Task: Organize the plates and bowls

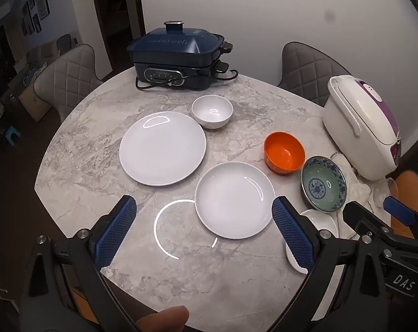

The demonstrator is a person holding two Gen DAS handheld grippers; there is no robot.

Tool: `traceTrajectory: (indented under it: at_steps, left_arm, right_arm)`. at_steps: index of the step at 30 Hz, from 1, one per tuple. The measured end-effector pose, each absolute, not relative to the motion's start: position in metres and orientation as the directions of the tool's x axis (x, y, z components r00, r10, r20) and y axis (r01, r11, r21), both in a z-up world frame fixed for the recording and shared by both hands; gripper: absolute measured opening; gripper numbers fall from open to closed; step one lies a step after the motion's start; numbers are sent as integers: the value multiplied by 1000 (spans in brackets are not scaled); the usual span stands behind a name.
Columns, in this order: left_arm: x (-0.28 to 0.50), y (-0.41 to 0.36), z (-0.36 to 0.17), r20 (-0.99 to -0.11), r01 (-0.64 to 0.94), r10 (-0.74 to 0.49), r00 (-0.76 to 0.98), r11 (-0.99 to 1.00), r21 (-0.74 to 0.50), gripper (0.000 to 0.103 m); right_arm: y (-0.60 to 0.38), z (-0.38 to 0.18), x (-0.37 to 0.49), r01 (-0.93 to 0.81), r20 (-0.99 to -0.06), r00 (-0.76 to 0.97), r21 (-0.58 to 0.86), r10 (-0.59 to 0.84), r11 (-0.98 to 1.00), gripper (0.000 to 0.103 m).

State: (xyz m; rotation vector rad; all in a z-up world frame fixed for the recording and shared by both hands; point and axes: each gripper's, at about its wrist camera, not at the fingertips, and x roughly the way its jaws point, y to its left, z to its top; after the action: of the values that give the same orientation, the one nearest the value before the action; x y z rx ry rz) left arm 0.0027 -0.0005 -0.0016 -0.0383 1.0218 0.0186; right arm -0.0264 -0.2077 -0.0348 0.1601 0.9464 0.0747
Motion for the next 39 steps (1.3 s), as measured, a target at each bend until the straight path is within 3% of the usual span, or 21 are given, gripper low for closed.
traceTrajectory:
  at_steps: [39]
  left_arm:
    - [2,5,-17,-855,-57,12,519,998,-21,99]
  right_arm:
    - [-208,-38,-26,10,-806,578,164,128,986,103]
